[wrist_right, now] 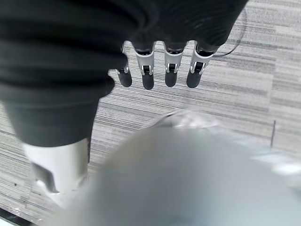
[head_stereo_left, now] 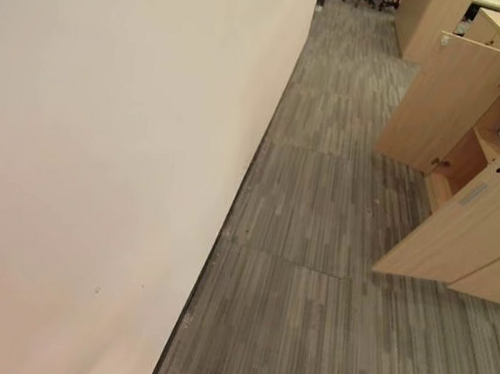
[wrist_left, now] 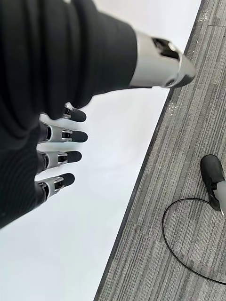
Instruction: Put the empty folder in the office cabinet
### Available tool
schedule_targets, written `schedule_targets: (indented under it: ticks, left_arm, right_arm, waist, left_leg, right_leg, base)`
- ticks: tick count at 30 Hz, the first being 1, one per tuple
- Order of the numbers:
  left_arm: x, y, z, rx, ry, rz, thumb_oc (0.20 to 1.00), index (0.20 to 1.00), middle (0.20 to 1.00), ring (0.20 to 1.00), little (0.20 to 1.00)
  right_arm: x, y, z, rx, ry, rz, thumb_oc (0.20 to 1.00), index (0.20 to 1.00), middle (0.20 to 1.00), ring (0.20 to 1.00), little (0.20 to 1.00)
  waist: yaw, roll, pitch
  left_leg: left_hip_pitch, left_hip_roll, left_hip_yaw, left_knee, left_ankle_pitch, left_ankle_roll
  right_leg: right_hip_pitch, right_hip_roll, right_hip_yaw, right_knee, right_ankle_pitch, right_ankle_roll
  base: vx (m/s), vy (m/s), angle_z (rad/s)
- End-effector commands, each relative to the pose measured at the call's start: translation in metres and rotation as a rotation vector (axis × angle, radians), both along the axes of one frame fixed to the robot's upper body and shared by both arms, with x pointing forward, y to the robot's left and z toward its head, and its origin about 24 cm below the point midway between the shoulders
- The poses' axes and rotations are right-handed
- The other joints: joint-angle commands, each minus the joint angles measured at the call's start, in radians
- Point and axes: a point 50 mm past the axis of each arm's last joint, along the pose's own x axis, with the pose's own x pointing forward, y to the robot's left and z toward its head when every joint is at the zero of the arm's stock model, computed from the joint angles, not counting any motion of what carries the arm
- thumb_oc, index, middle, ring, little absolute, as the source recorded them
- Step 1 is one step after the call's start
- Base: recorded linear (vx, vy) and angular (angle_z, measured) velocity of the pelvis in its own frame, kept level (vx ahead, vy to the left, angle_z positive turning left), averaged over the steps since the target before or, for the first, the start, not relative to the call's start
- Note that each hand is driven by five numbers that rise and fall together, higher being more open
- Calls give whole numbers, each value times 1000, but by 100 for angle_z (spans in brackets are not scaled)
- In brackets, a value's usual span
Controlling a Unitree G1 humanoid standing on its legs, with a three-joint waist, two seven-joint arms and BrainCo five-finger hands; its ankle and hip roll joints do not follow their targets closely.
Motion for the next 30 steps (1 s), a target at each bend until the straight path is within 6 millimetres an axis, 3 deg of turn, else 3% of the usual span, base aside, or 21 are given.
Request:
schedule_targets:
  ticks: [1,3,7,9,12,13,14,15,16,18,20,22,23,24,26,28,30]
  left_arm:
    - [-6,-2,-2,-7,30,-41,1000,1000,1000,1000,1000]
    - [-7,-3,-2,-16,45,-65,1000,1000,1000,1000,1000]
    - [-6,-4,-3,-18,47,-82,1000,1000,1000,1000,1000]
    - [-8,-10,-4,-29,53,-88,1000,1000,1000,1000,1000]
    - [-4,-10,-4,-26,34,-85,1000,1000,1000,1000,1000]
    - [3,-11,-3,-27,5,-90,1000,1000,1000,1000,1000]
    - [3,-11,-3,-27,4,-90,1000,1000,1000,1000,1000]
    - [12,-11,-1,-30,-30,-90,1000,1000,1000,1000,1000]
    - [12,-11,-1,-29,-31,-90,1000,1000,1000,1000,1000]
    - [20,-12,0,-28,-65,-74,1000,1000,1000,1000,1000]
    - [21,-13,0,-27,-69,-70,1000,1000,1000,1000,1000]
    - [14,-14,-2,-34,-52,-50,1000,1000,1000,1000,1000]
    - [10,-14,-3,-36,-46,-26,1000,1000,1000,1000,1000]
    - [9,-13,-2,-32,-47,-14,1000,1000,1000,1000,1000]
    - [7,-12,-2,-27,-45,-4,1000,1000,1000,1000,1000]
    - [5,-12,-3,-25,-34,12,1000,1000,1000,1000,1000]
    - [-4,-11,-4,-33,-9,28,1000,1000,1000,1000,1000]
  right_arm:
    - [-1,-7,1,-10,8,-42,1000,1000,1000,1000,1000]
    - [-10,-10,0,-10,31,-75,1000,1000,1000,1000,1000]
    - [-22,-12,-1,-13,60,-92,1000,1000,1000,1000,1000]
    - [-38,-12,-3,-12,100,-116,1000,1000,1000,1000,1000]
    - [-39,-12,-3,-12,101,-128,1000,1000,1000,1000,1000]
    - [-31,-12,-2,-11,76,-133,1000,1000,1000,1000,1000]
    - [-31,-12,-2,-11,76,-133,1000,1000,1000,1000,1000]
    - [-20,-11,-1,-13,43,-118,1000,1000,1000,1000,1000]
    - [-20,-11,-1,-13,42,-118,1000,1000,1000,1000,1000]
    - [-9,-16,2,-30,8,-116,1000,1000,1000,1000,1000]
    - [0,-18,4,-36,-19,-116,1000,1000,1000,1000,1000]
    - [3,-22,6,-51,-34,-95,1000,1000,1000,1000,1000]
    - [2,-23,6,-62,-28,-73,1000,1000,1000,1000,1000]
    - [2,-23,6,-66,-30,-68,1000,1000,1000,1000,1000]
    - [1,-23,6,-71,-26,-65,1000,1000,1000,1000,1000]
    - [0,-23,6,-79,-21,-57,1000,1000,1000,1000,1000]
    - [-6,-23,5,-78,1,-42,1000,1000,1000,1000,1000]
  waist:
    - [4,-16,33]
    - [-19,-28,32]
    - [-33,-30,26]
    - [-41,-20,-11]
    - [-44,-18,-20]
    - [-45,-24,-13]
    - [-45,-24,-13]
    - [-35,-37,6]
    - [-36,-36,5]
    - [-16,-39,30]
    - [-3,-47,37]
    - [12,-63,43]
    - [23,-58,46]
    - [28,-54,49]
    - [34,-50,55]
    - [58,-41,64]
    - [70,-30,50]
  left_leg:
    - [66,-30,-132,10,-138,-51]
    - [92,-48,-181,10,-164,-51]
    - [115,-49,-208,10,-187,-55]
    - [155,-6,-190,37,-233,-81]
    - [145,31,-169,112,-265,-107]
    - [90,79,-126,278,-233,-152]
    - [86,81,-126,286,-237,-153]
    - [-17,132,-99,527,-164,-183]
    - [-22,135,-101,535,-168,-184]
    - [-114,154,-98,692,-112,-184]
    - [-183,151,-100,692,-117,-163]
    - [-238,149,-106,541,-162,-133]
    - [-271,163,-136,350,-65,-149]
    - [-283,170,-145,237,33,-160]
    - [-283,189,-157,157,55,-180]
    - [-336,224,-183,10,133,-193]
    - [-326,227,-207,10,122,-203]
  right_leg:
    - [-33,138,23,-170,174,-33]
    - [-81,187,46,-241,217,-19]
    - [-65,198,47,-274,220,-24]
    - [-19,199,8,-272,194,-51]
    - [7,205,9,-268,173,-62]
    - [49,213,6,-274,160,-75]
    - [49,214,6,-275,160,-76]
    - [94,223,8,-288,138,-104]
    - [93,225,7,-289,138,-106]
    - [130,236,21,-304,104,-139]
    - [155,227,46,-317,87,-145]
    - [178,192,73,-322,75,-127]
    - [195,192,90,-323,59,-122]
    - [197,192,87,-323,57,-127]
    - [221,198,98,-323,32,-124]
    - [246,213,101,-323,13,-129]
    - [264,227,120,-323,2,-120]
  base:
    - [159,-8,35]
    - [286,-33,54]
    - [243,-68,60]
    - [453,-161,38]
    - [299,-166,9]
    - [237,-185,8]
    - [259,-285,2]
    - [105,-157,-14]
    - [151,-213,-20]
    - [129,-106,-31]
    - [176,-3,-27]
    - [237,133,-17]
    - [201,174,-8]
    - [251,180,-13]
    - [148,83,-24]
    - [239,154,-19]
    - [309,195,-32]
